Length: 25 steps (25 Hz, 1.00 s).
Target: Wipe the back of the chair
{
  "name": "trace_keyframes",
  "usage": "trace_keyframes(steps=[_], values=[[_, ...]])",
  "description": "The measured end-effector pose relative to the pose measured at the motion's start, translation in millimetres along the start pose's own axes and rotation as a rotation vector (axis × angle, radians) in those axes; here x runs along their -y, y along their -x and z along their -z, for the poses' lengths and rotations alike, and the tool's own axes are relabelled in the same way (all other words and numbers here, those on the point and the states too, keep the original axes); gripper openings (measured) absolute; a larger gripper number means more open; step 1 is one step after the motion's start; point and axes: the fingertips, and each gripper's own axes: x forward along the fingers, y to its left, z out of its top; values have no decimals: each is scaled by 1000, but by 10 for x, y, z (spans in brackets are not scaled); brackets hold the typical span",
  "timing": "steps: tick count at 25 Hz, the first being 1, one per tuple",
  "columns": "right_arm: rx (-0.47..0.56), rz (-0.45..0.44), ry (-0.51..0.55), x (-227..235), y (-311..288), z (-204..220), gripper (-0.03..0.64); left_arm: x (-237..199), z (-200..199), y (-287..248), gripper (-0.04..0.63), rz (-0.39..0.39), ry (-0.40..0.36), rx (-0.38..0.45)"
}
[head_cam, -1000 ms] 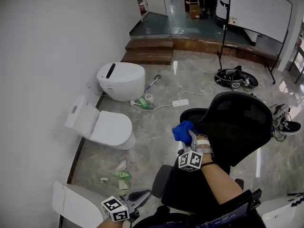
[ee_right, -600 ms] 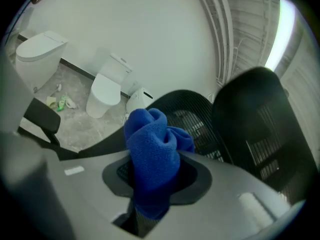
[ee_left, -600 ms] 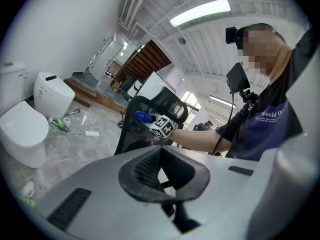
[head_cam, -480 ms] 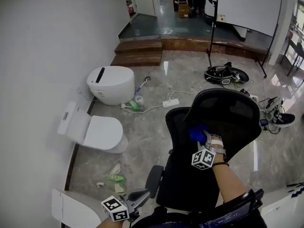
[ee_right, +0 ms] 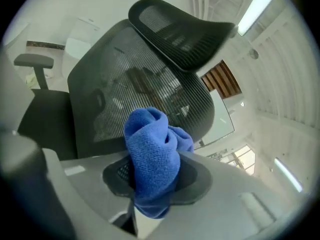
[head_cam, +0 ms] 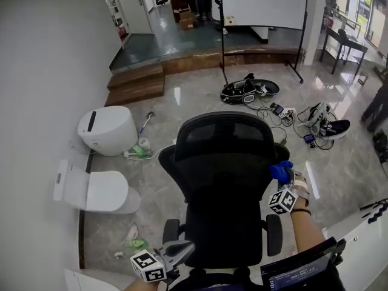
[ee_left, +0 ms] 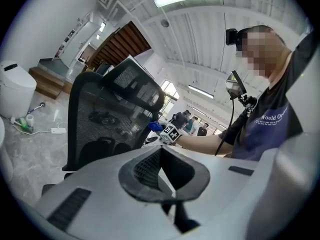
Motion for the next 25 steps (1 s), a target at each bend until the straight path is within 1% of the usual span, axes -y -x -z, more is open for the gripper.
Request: trace_keyframes(steps=[2,3,5,8,12,15,18,20,21,23,25], values=[[-13,4,6,59,9,140,121,40,18,-101,3,4,7,0],[0,0,11,26,23,96,121,37,31,-117,3,3,9,3],[66,-32,30,-199,83,-235,121,-13,55,-58,3,-4,9,13],[220,-128,84,-845,203,-1167,121,-170,72,258,3,-41,22,34],[412,-246,157,-1760,374,-2530,121,-462,149,881,3,-135,56,66],[511,-297,198,-2276,508,-3382,121,-664,207,1368,3,-196,65,84],[567,-320,240,-2644,577,-3974,121,-845,247,1792,3,-250,80,116],[576,-325,264,-2802,560,-4178,121,-934,289,1991,3,-275,89,135],[572,-325,273,-2840,527,-4215,121,-960,309,2050,3,-282,92,140],[545,-322,276,-2824,421,-4172,121,-985,333,2091,3,-289,103,146],[507,-316,266,-2704,300,-4009,121,-979,324,2054,3,-288,114,147]])
